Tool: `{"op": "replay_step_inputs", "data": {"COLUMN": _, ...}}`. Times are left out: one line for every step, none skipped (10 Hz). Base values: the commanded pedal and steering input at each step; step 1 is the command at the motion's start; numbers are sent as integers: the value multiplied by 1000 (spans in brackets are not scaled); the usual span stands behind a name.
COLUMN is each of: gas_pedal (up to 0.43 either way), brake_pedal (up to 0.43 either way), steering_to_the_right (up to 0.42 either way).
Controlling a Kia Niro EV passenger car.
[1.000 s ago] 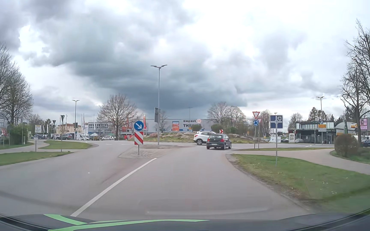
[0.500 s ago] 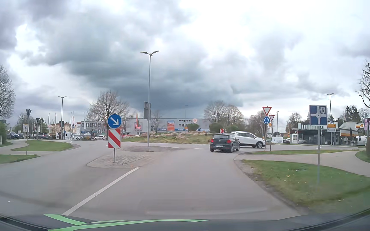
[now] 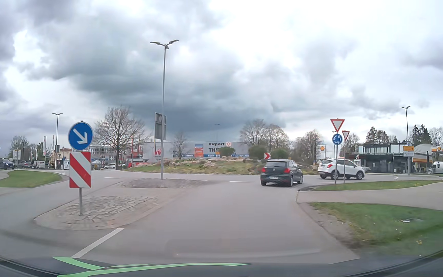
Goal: Follow the waypoints while adhering to traffic rules and regulations
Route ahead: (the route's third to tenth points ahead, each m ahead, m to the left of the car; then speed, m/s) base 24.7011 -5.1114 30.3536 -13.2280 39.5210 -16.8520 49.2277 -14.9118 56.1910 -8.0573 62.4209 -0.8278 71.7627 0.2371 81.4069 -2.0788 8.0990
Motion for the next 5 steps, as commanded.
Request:
{"op": "replay_step_inputs", "data": {"gas_pedal": 0, "brake_pedal": 152, "steering_to_the_right": 25}}
{"op": "replay_step_inputs", "data": {"gas_pedal": 0, "brake_pedal": 152, "steering_to_the_right": 29}}
{"op": "replay_step_inputs", "data": {"gas_pedal": 0, "brake_pedal": 152, "steering_to_the_right": 33}}
{"op": "replay_step_inputs", "data": {"gas_pedal": 0, "brake_pedal": 152, "steering_to_the_right": 37}}
{"op": "replay_step_inputs", "data": {"gas_pedal": 0, "brake_pedal": 152, "steering_to_the_right": 39}}
